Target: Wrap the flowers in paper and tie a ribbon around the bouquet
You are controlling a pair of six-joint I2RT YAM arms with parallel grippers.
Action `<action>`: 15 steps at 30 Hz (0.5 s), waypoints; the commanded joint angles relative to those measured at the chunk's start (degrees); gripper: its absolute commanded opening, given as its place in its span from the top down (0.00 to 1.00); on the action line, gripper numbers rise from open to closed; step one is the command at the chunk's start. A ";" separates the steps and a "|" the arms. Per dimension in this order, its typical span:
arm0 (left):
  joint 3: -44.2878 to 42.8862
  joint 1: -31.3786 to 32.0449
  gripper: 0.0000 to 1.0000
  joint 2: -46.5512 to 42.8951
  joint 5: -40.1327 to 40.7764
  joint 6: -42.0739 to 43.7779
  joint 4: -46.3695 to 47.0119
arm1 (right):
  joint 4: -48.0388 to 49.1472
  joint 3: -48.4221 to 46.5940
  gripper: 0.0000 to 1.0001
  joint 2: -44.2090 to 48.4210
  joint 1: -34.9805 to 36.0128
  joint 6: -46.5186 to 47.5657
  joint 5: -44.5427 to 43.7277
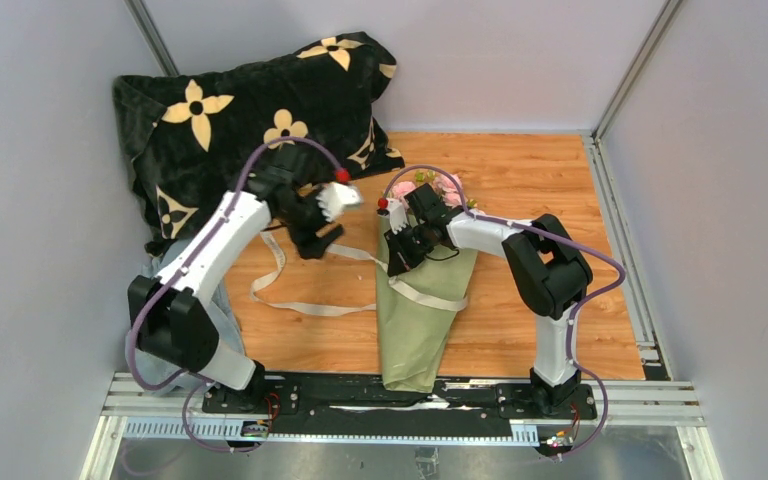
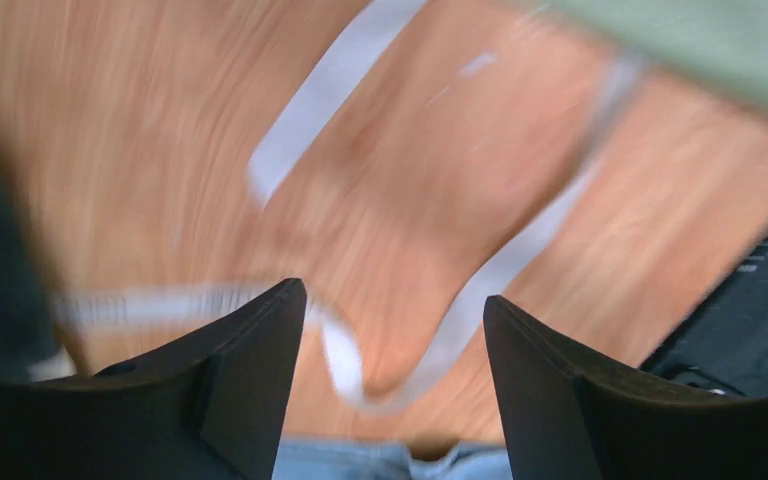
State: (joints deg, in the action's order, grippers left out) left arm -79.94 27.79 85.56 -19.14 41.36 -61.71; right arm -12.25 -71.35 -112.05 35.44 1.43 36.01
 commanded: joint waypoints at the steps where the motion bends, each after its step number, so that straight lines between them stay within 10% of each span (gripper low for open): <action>1: 7.01 -16.81 0.29 3.75 6.77 -5.27 1.41 | 0.06 1.60 1.00 -0.32 -0.82 0.05 -1.13; 10: 11.28 -25.02 0.08 16.21 13.59 -8.81 15.00 | -1.25 1.49 1.00 0.11 -0.82 0.27 -0.82; 15: 10.07 -25.03 0.30 20.21 16.65 -9.24 18.00 | -1.55 1.65 1.00 0.34 -0.84 0.41 -1.05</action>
State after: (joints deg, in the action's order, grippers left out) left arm -67.94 2.81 104.03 -5.32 33.12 -47.92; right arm -11.73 -70.89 -112.03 35.35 1.34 35.99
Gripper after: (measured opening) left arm 0.828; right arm 0.007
